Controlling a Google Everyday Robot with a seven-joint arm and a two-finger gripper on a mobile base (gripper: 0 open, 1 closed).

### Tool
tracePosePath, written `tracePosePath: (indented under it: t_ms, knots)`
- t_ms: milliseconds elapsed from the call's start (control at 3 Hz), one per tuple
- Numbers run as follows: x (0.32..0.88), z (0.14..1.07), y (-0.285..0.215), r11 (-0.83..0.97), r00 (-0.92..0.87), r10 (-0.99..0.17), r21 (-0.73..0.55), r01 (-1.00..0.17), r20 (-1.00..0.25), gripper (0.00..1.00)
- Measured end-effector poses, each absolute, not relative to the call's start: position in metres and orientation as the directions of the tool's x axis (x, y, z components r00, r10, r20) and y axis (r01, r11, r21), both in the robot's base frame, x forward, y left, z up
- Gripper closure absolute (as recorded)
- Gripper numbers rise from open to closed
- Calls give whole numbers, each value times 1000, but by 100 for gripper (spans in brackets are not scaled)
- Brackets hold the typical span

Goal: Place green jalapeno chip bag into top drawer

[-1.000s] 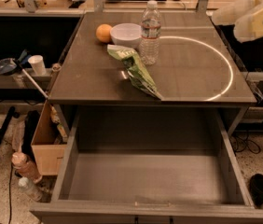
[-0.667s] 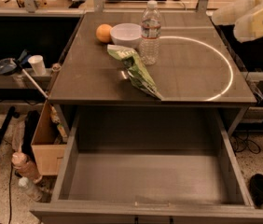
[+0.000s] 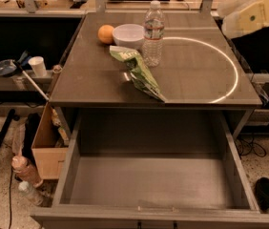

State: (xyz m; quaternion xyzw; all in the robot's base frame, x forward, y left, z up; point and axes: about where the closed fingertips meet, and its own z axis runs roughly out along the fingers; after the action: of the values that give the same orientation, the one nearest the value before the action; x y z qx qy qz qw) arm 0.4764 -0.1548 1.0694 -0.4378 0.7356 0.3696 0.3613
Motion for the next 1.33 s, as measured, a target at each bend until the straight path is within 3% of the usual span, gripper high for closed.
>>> tracePosePath:
  t_ms: [667, 1000, 1333]
  knots:
    - [508, 1051, -144, 402, -360, -446, 176, -899, -819, 0]
    - [537, 1026, -111, 354, -379, -462, 226, -908, -802, 0]
    - [538, 1025, -111, 360, -382, -460, 225, -905, -802, 0]
